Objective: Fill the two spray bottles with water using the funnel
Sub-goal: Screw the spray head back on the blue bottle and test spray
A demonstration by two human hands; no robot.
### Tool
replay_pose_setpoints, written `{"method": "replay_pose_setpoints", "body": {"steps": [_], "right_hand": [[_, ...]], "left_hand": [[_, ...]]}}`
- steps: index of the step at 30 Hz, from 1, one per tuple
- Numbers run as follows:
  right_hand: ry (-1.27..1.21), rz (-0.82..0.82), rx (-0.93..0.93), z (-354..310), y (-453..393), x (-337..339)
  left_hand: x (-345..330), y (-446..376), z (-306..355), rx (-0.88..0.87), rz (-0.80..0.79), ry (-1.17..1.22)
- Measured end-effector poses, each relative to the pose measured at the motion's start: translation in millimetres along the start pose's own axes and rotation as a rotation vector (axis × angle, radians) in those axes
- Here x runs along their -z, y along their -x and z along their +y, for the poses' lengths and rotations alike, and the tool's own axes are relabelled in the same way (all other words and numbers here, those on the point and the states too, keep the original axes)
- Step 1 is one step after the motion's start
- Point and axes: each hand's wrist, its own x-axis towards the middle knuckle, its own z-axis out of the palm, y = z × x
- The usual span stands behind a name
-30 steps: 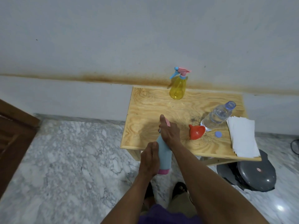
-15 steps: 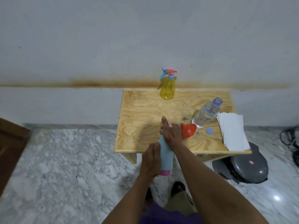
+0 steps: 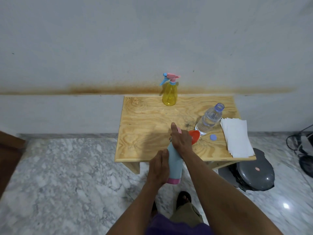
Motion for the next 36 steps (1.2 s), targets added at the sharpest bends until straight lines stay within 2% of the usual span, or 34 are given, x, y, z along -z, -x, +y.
{"method": "replay_pose_setpoints", "body": {"steps": [8,13,18,26,32,36], "right_hand": [[-0.059,-0.026,0.044,-10.5,1.9,-0.4],[-0.140,-0.053,0.092,-28.4,3.5,-13.7],[-0.083,-0.077,0.217,-58.5,7.8,-24.7],[0.059,-0.101,0.568,-117.5,-41.9,-47.1],[-0.036,-0.089,0.608,-159.5,-100.9,-68.0],[-0.017,-0.103,0.614,-176.9,-144.1,-81.6]], "left_hand": [[10.6,-7.0,-2.9,-0.028,0.040,-0.029],[29.1,-25.0,-7.6,-0.100,0.187,-0.018],[52.1,-43.8,-10.4,-0.098,0.334,0.016],[84.4,-126.1,4.3,-0.101,0.175,-0.008],[108.1,-219.9,28.0,-0.129,0.215,-0.066],[110.4,-276.1,35.7,-0.063,0.204,-0.120]]}}
